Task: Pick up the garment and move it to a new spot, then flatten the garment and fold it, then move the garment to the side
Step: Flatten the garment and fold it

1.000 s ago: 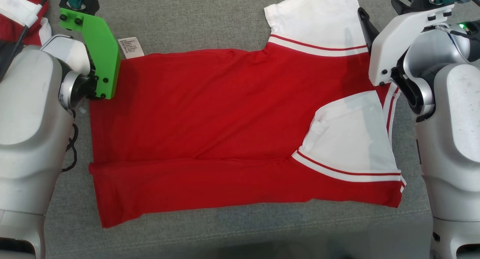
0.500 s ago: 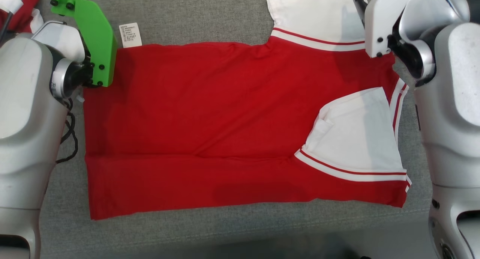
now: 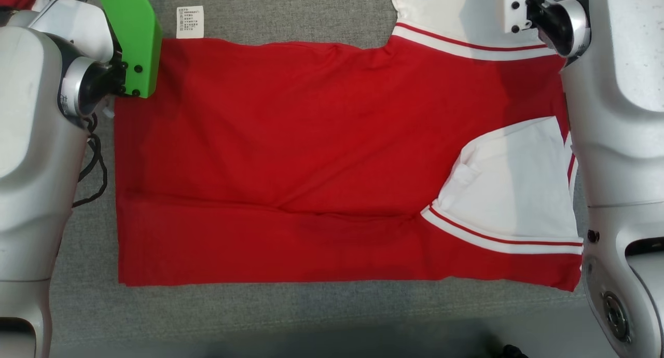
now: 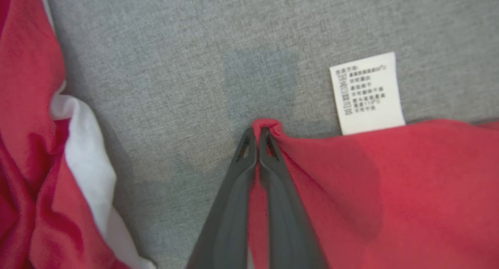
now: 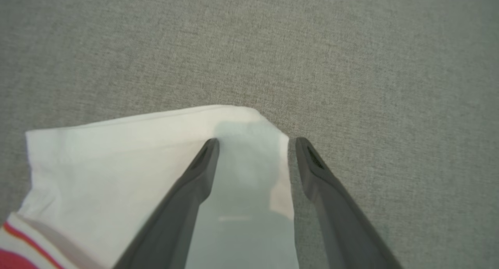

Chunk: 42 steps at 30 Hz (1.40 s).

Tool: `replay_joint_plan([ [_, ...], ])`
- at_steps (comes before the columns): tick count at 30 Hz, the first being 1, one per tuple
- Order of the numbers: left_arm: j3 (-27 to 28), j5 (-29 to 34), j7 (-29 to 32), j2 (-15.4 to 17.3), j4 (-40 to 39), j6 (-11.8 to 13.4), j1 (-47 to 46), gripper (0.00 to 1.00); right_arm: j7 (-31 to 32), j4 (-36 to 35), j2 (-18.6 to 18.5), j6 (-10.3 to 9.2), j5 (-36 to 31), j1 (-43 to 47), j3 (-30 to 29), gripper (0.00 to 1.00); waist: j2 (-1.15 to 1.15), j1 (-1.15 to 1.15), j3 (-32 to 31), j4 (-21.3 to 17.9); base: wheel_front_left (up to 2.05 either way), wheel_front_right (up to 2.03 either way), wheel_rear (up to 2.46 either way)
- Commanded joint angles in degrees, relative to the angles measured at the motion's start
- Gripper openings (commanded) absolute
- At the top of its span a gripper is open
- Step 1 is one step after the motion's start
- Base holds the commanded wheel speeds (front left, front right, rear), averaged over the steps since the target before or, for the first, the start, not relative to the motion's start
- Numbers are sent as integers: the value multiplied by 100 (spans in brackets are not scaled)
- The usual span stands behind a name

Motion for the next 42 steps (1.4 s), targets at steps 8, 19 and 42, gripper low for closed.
replay_joint_plan([
  [8,-94,-67,-8,-62,81,56,56,0,-24,716,87,-2,-216,-578,-348,100,0,0,60,137,0,0,0],
  [19,-93,-128,8,44,62,92,132,0,288,1044,161,0,-76,-589,-321,43,0,0,47,145,0,0,0],
  [42,148,-124,-1991,-281,-314,517,1168,0,-639,642,-454,-3,437,147,502,0,0,0,-760,377,0,0,0],
])
